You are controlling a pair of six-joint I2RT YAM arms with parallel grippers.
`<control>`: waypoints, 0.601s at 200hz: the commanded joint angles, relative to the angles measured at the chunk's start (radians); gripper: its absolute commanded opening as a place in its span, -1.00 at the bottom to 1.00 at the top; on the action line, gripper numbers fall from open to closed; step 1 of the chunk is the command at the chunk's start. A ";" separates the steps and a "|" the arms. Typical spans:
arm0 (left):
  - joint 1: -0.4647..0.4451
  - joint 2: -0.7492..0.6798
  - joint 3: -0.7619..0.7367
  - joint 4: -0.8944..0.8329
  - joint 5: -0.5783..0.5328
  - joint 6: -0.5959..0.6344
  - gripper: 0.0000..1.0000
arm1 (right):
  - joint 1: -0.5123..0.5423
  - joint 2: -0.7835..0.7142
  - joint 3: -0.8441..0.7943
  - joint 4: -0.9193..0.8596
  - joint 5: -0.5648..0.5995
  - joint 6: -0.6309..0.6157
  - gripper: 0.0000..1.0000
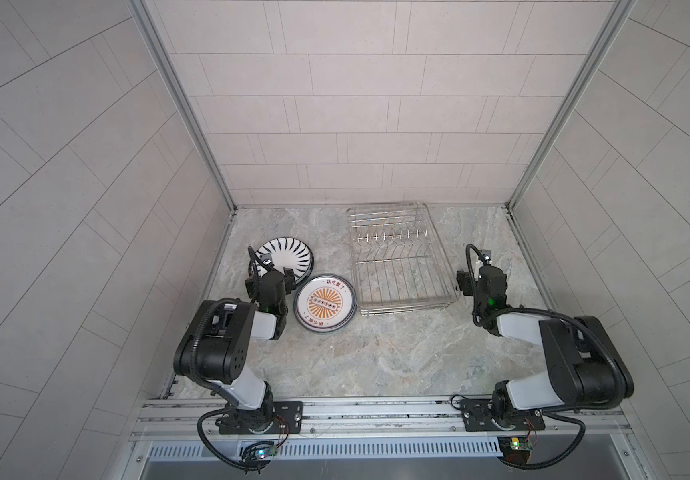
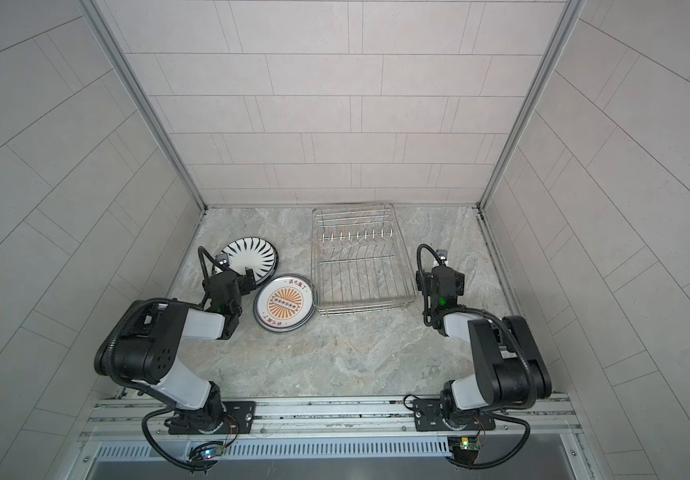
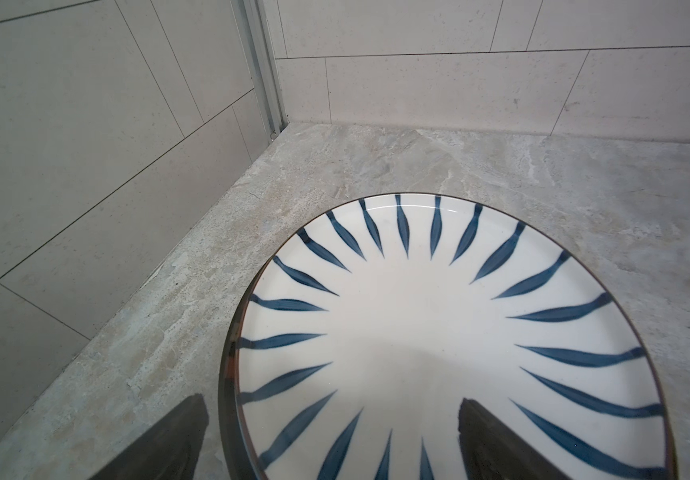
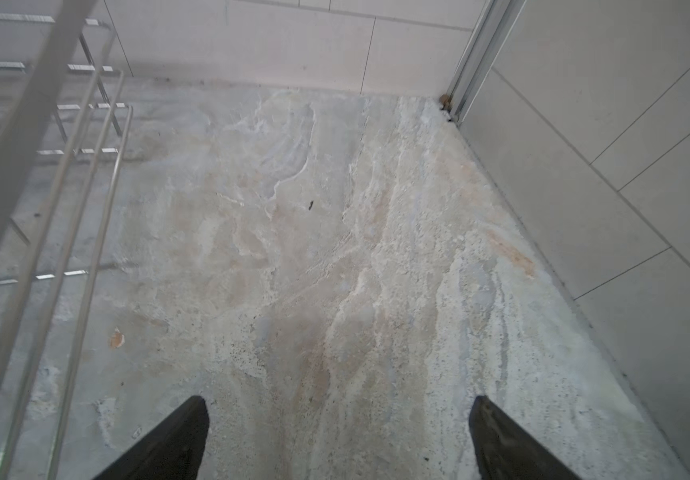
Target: Unload the plates from the dish rack
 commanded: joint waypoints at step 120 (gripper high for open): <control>0.007 -0.017 0.001 0.020 0.003 0.015 1.00 | 0.010 0.146 0.034 0.067 -0.035 -0.031 0.99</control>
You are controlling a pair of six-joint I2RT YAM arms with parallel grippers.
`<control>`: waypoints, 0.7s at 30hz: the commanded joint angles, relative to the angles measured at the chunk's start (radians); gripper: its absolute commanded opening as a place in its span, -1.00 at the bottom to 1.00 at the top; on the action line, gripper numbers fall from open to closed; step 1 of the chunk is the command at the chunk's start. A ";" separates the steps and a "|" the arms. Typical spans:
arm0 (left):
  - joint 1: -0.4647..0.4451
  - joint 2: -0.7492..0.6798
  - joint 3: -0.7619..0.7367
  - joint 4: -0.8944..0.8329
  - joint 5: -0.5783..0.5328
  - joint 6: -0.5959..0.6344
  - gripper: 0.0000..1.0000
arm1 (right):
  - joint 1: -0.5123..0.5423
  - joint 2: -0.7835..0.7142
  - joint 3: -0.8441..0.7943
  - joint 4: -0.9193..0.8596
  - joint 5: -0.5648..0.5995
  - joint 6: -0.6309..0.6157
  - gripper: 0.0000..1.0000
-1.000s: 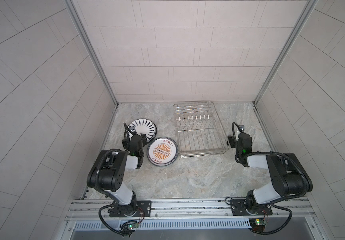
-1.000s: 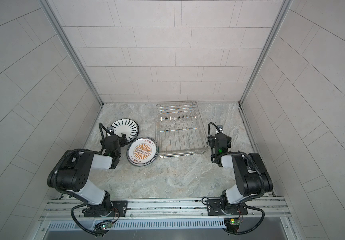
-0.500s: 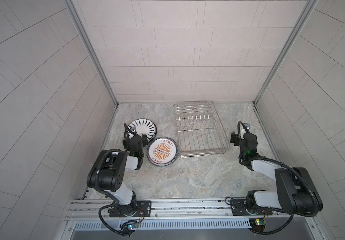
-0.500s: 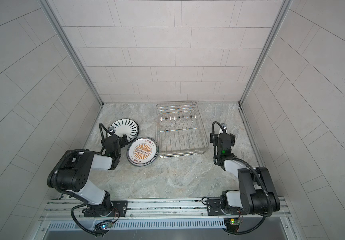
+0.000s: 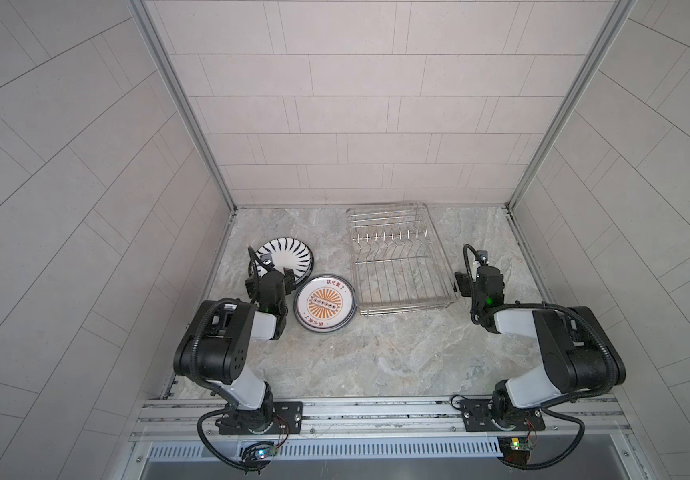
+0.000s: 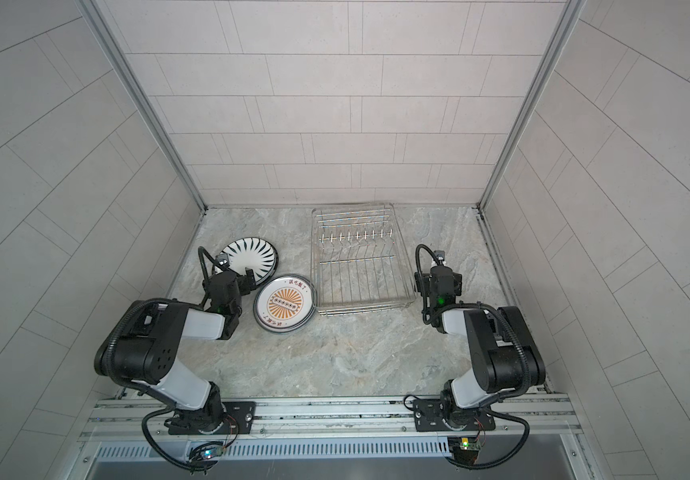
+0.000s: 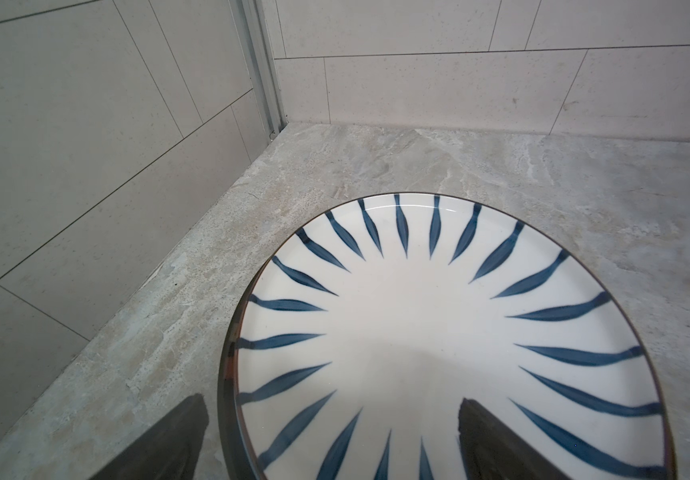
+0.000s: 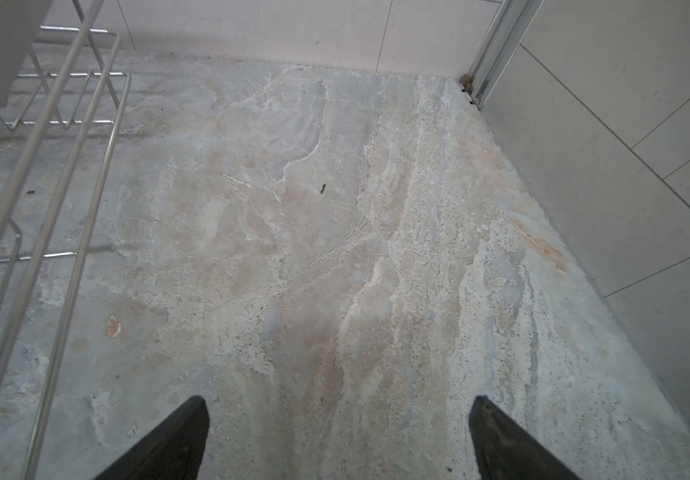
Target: Unload the plates from the dish rack
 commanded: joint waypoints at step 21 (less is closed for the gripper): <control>0.009 -0.015 0.010 -0.001 0.003 0.005 1.00 | 0.008 -0.001 0.001 0.038 -0.003 -0.021 0.99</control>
